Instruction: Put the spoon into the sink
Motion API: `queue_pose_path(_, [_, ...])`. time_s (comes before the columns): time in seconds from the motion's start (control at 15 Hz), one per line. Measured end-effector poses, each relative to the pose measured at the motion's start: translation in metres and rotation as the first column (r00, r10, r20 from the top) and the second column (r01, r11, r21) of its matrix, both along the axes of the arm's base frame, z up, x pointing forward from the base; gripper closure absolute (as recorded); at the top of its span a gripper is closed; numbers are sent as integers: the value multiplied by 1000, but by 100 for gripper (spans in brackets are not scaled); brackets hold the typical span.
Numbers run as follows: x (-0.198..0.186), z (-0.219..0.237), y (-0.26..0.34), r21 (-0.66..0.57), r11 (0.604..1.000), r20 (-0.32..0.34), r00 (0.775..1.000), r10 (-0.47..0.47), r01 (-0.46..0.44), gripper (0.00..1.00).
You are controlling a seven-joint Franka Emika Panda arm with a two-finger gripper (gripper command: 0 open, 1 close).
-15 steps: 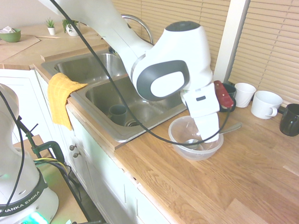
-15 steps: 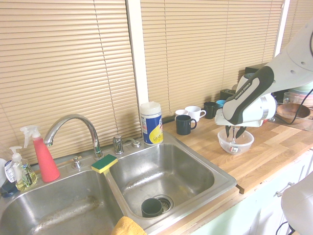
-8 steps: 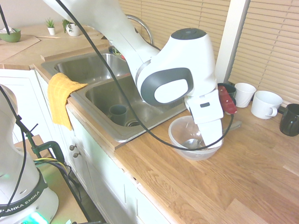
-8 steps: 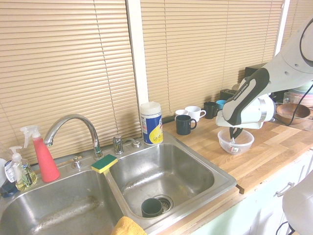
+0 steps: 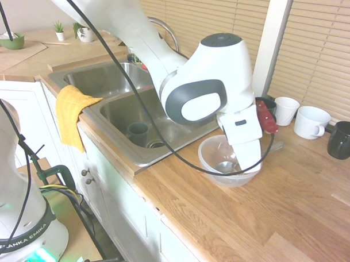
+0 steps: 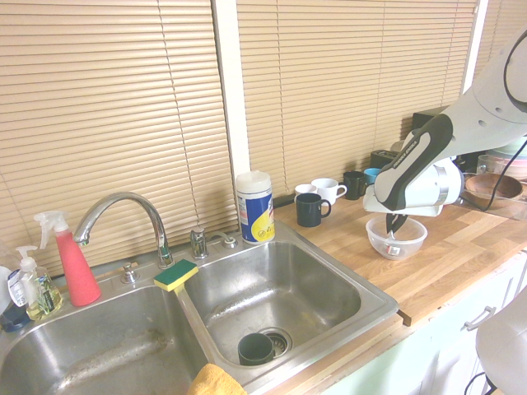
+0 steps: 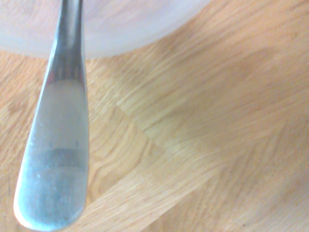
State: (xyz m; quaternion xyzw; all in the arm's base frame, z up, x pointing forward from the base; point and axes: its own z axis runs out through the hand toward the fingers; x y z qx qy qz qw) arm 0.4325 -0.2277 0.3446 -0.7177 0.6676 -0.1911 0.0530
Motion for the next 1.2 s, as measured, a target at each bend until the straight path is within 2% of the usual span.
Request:
queue_pose_path(0.33, [0,21,3,-13,1000,38,999,6,-5,100])
queue_pose_path(0.67, [-17,81,29,-49,997,99,993,61,-56,100])
queue_pose_path(0.93, [-17,112,137,-148,973,95,977,193,-178,100])
queue_pose_path(1.2, [-11,109,261,-263,915,31,945,324,-305,100])
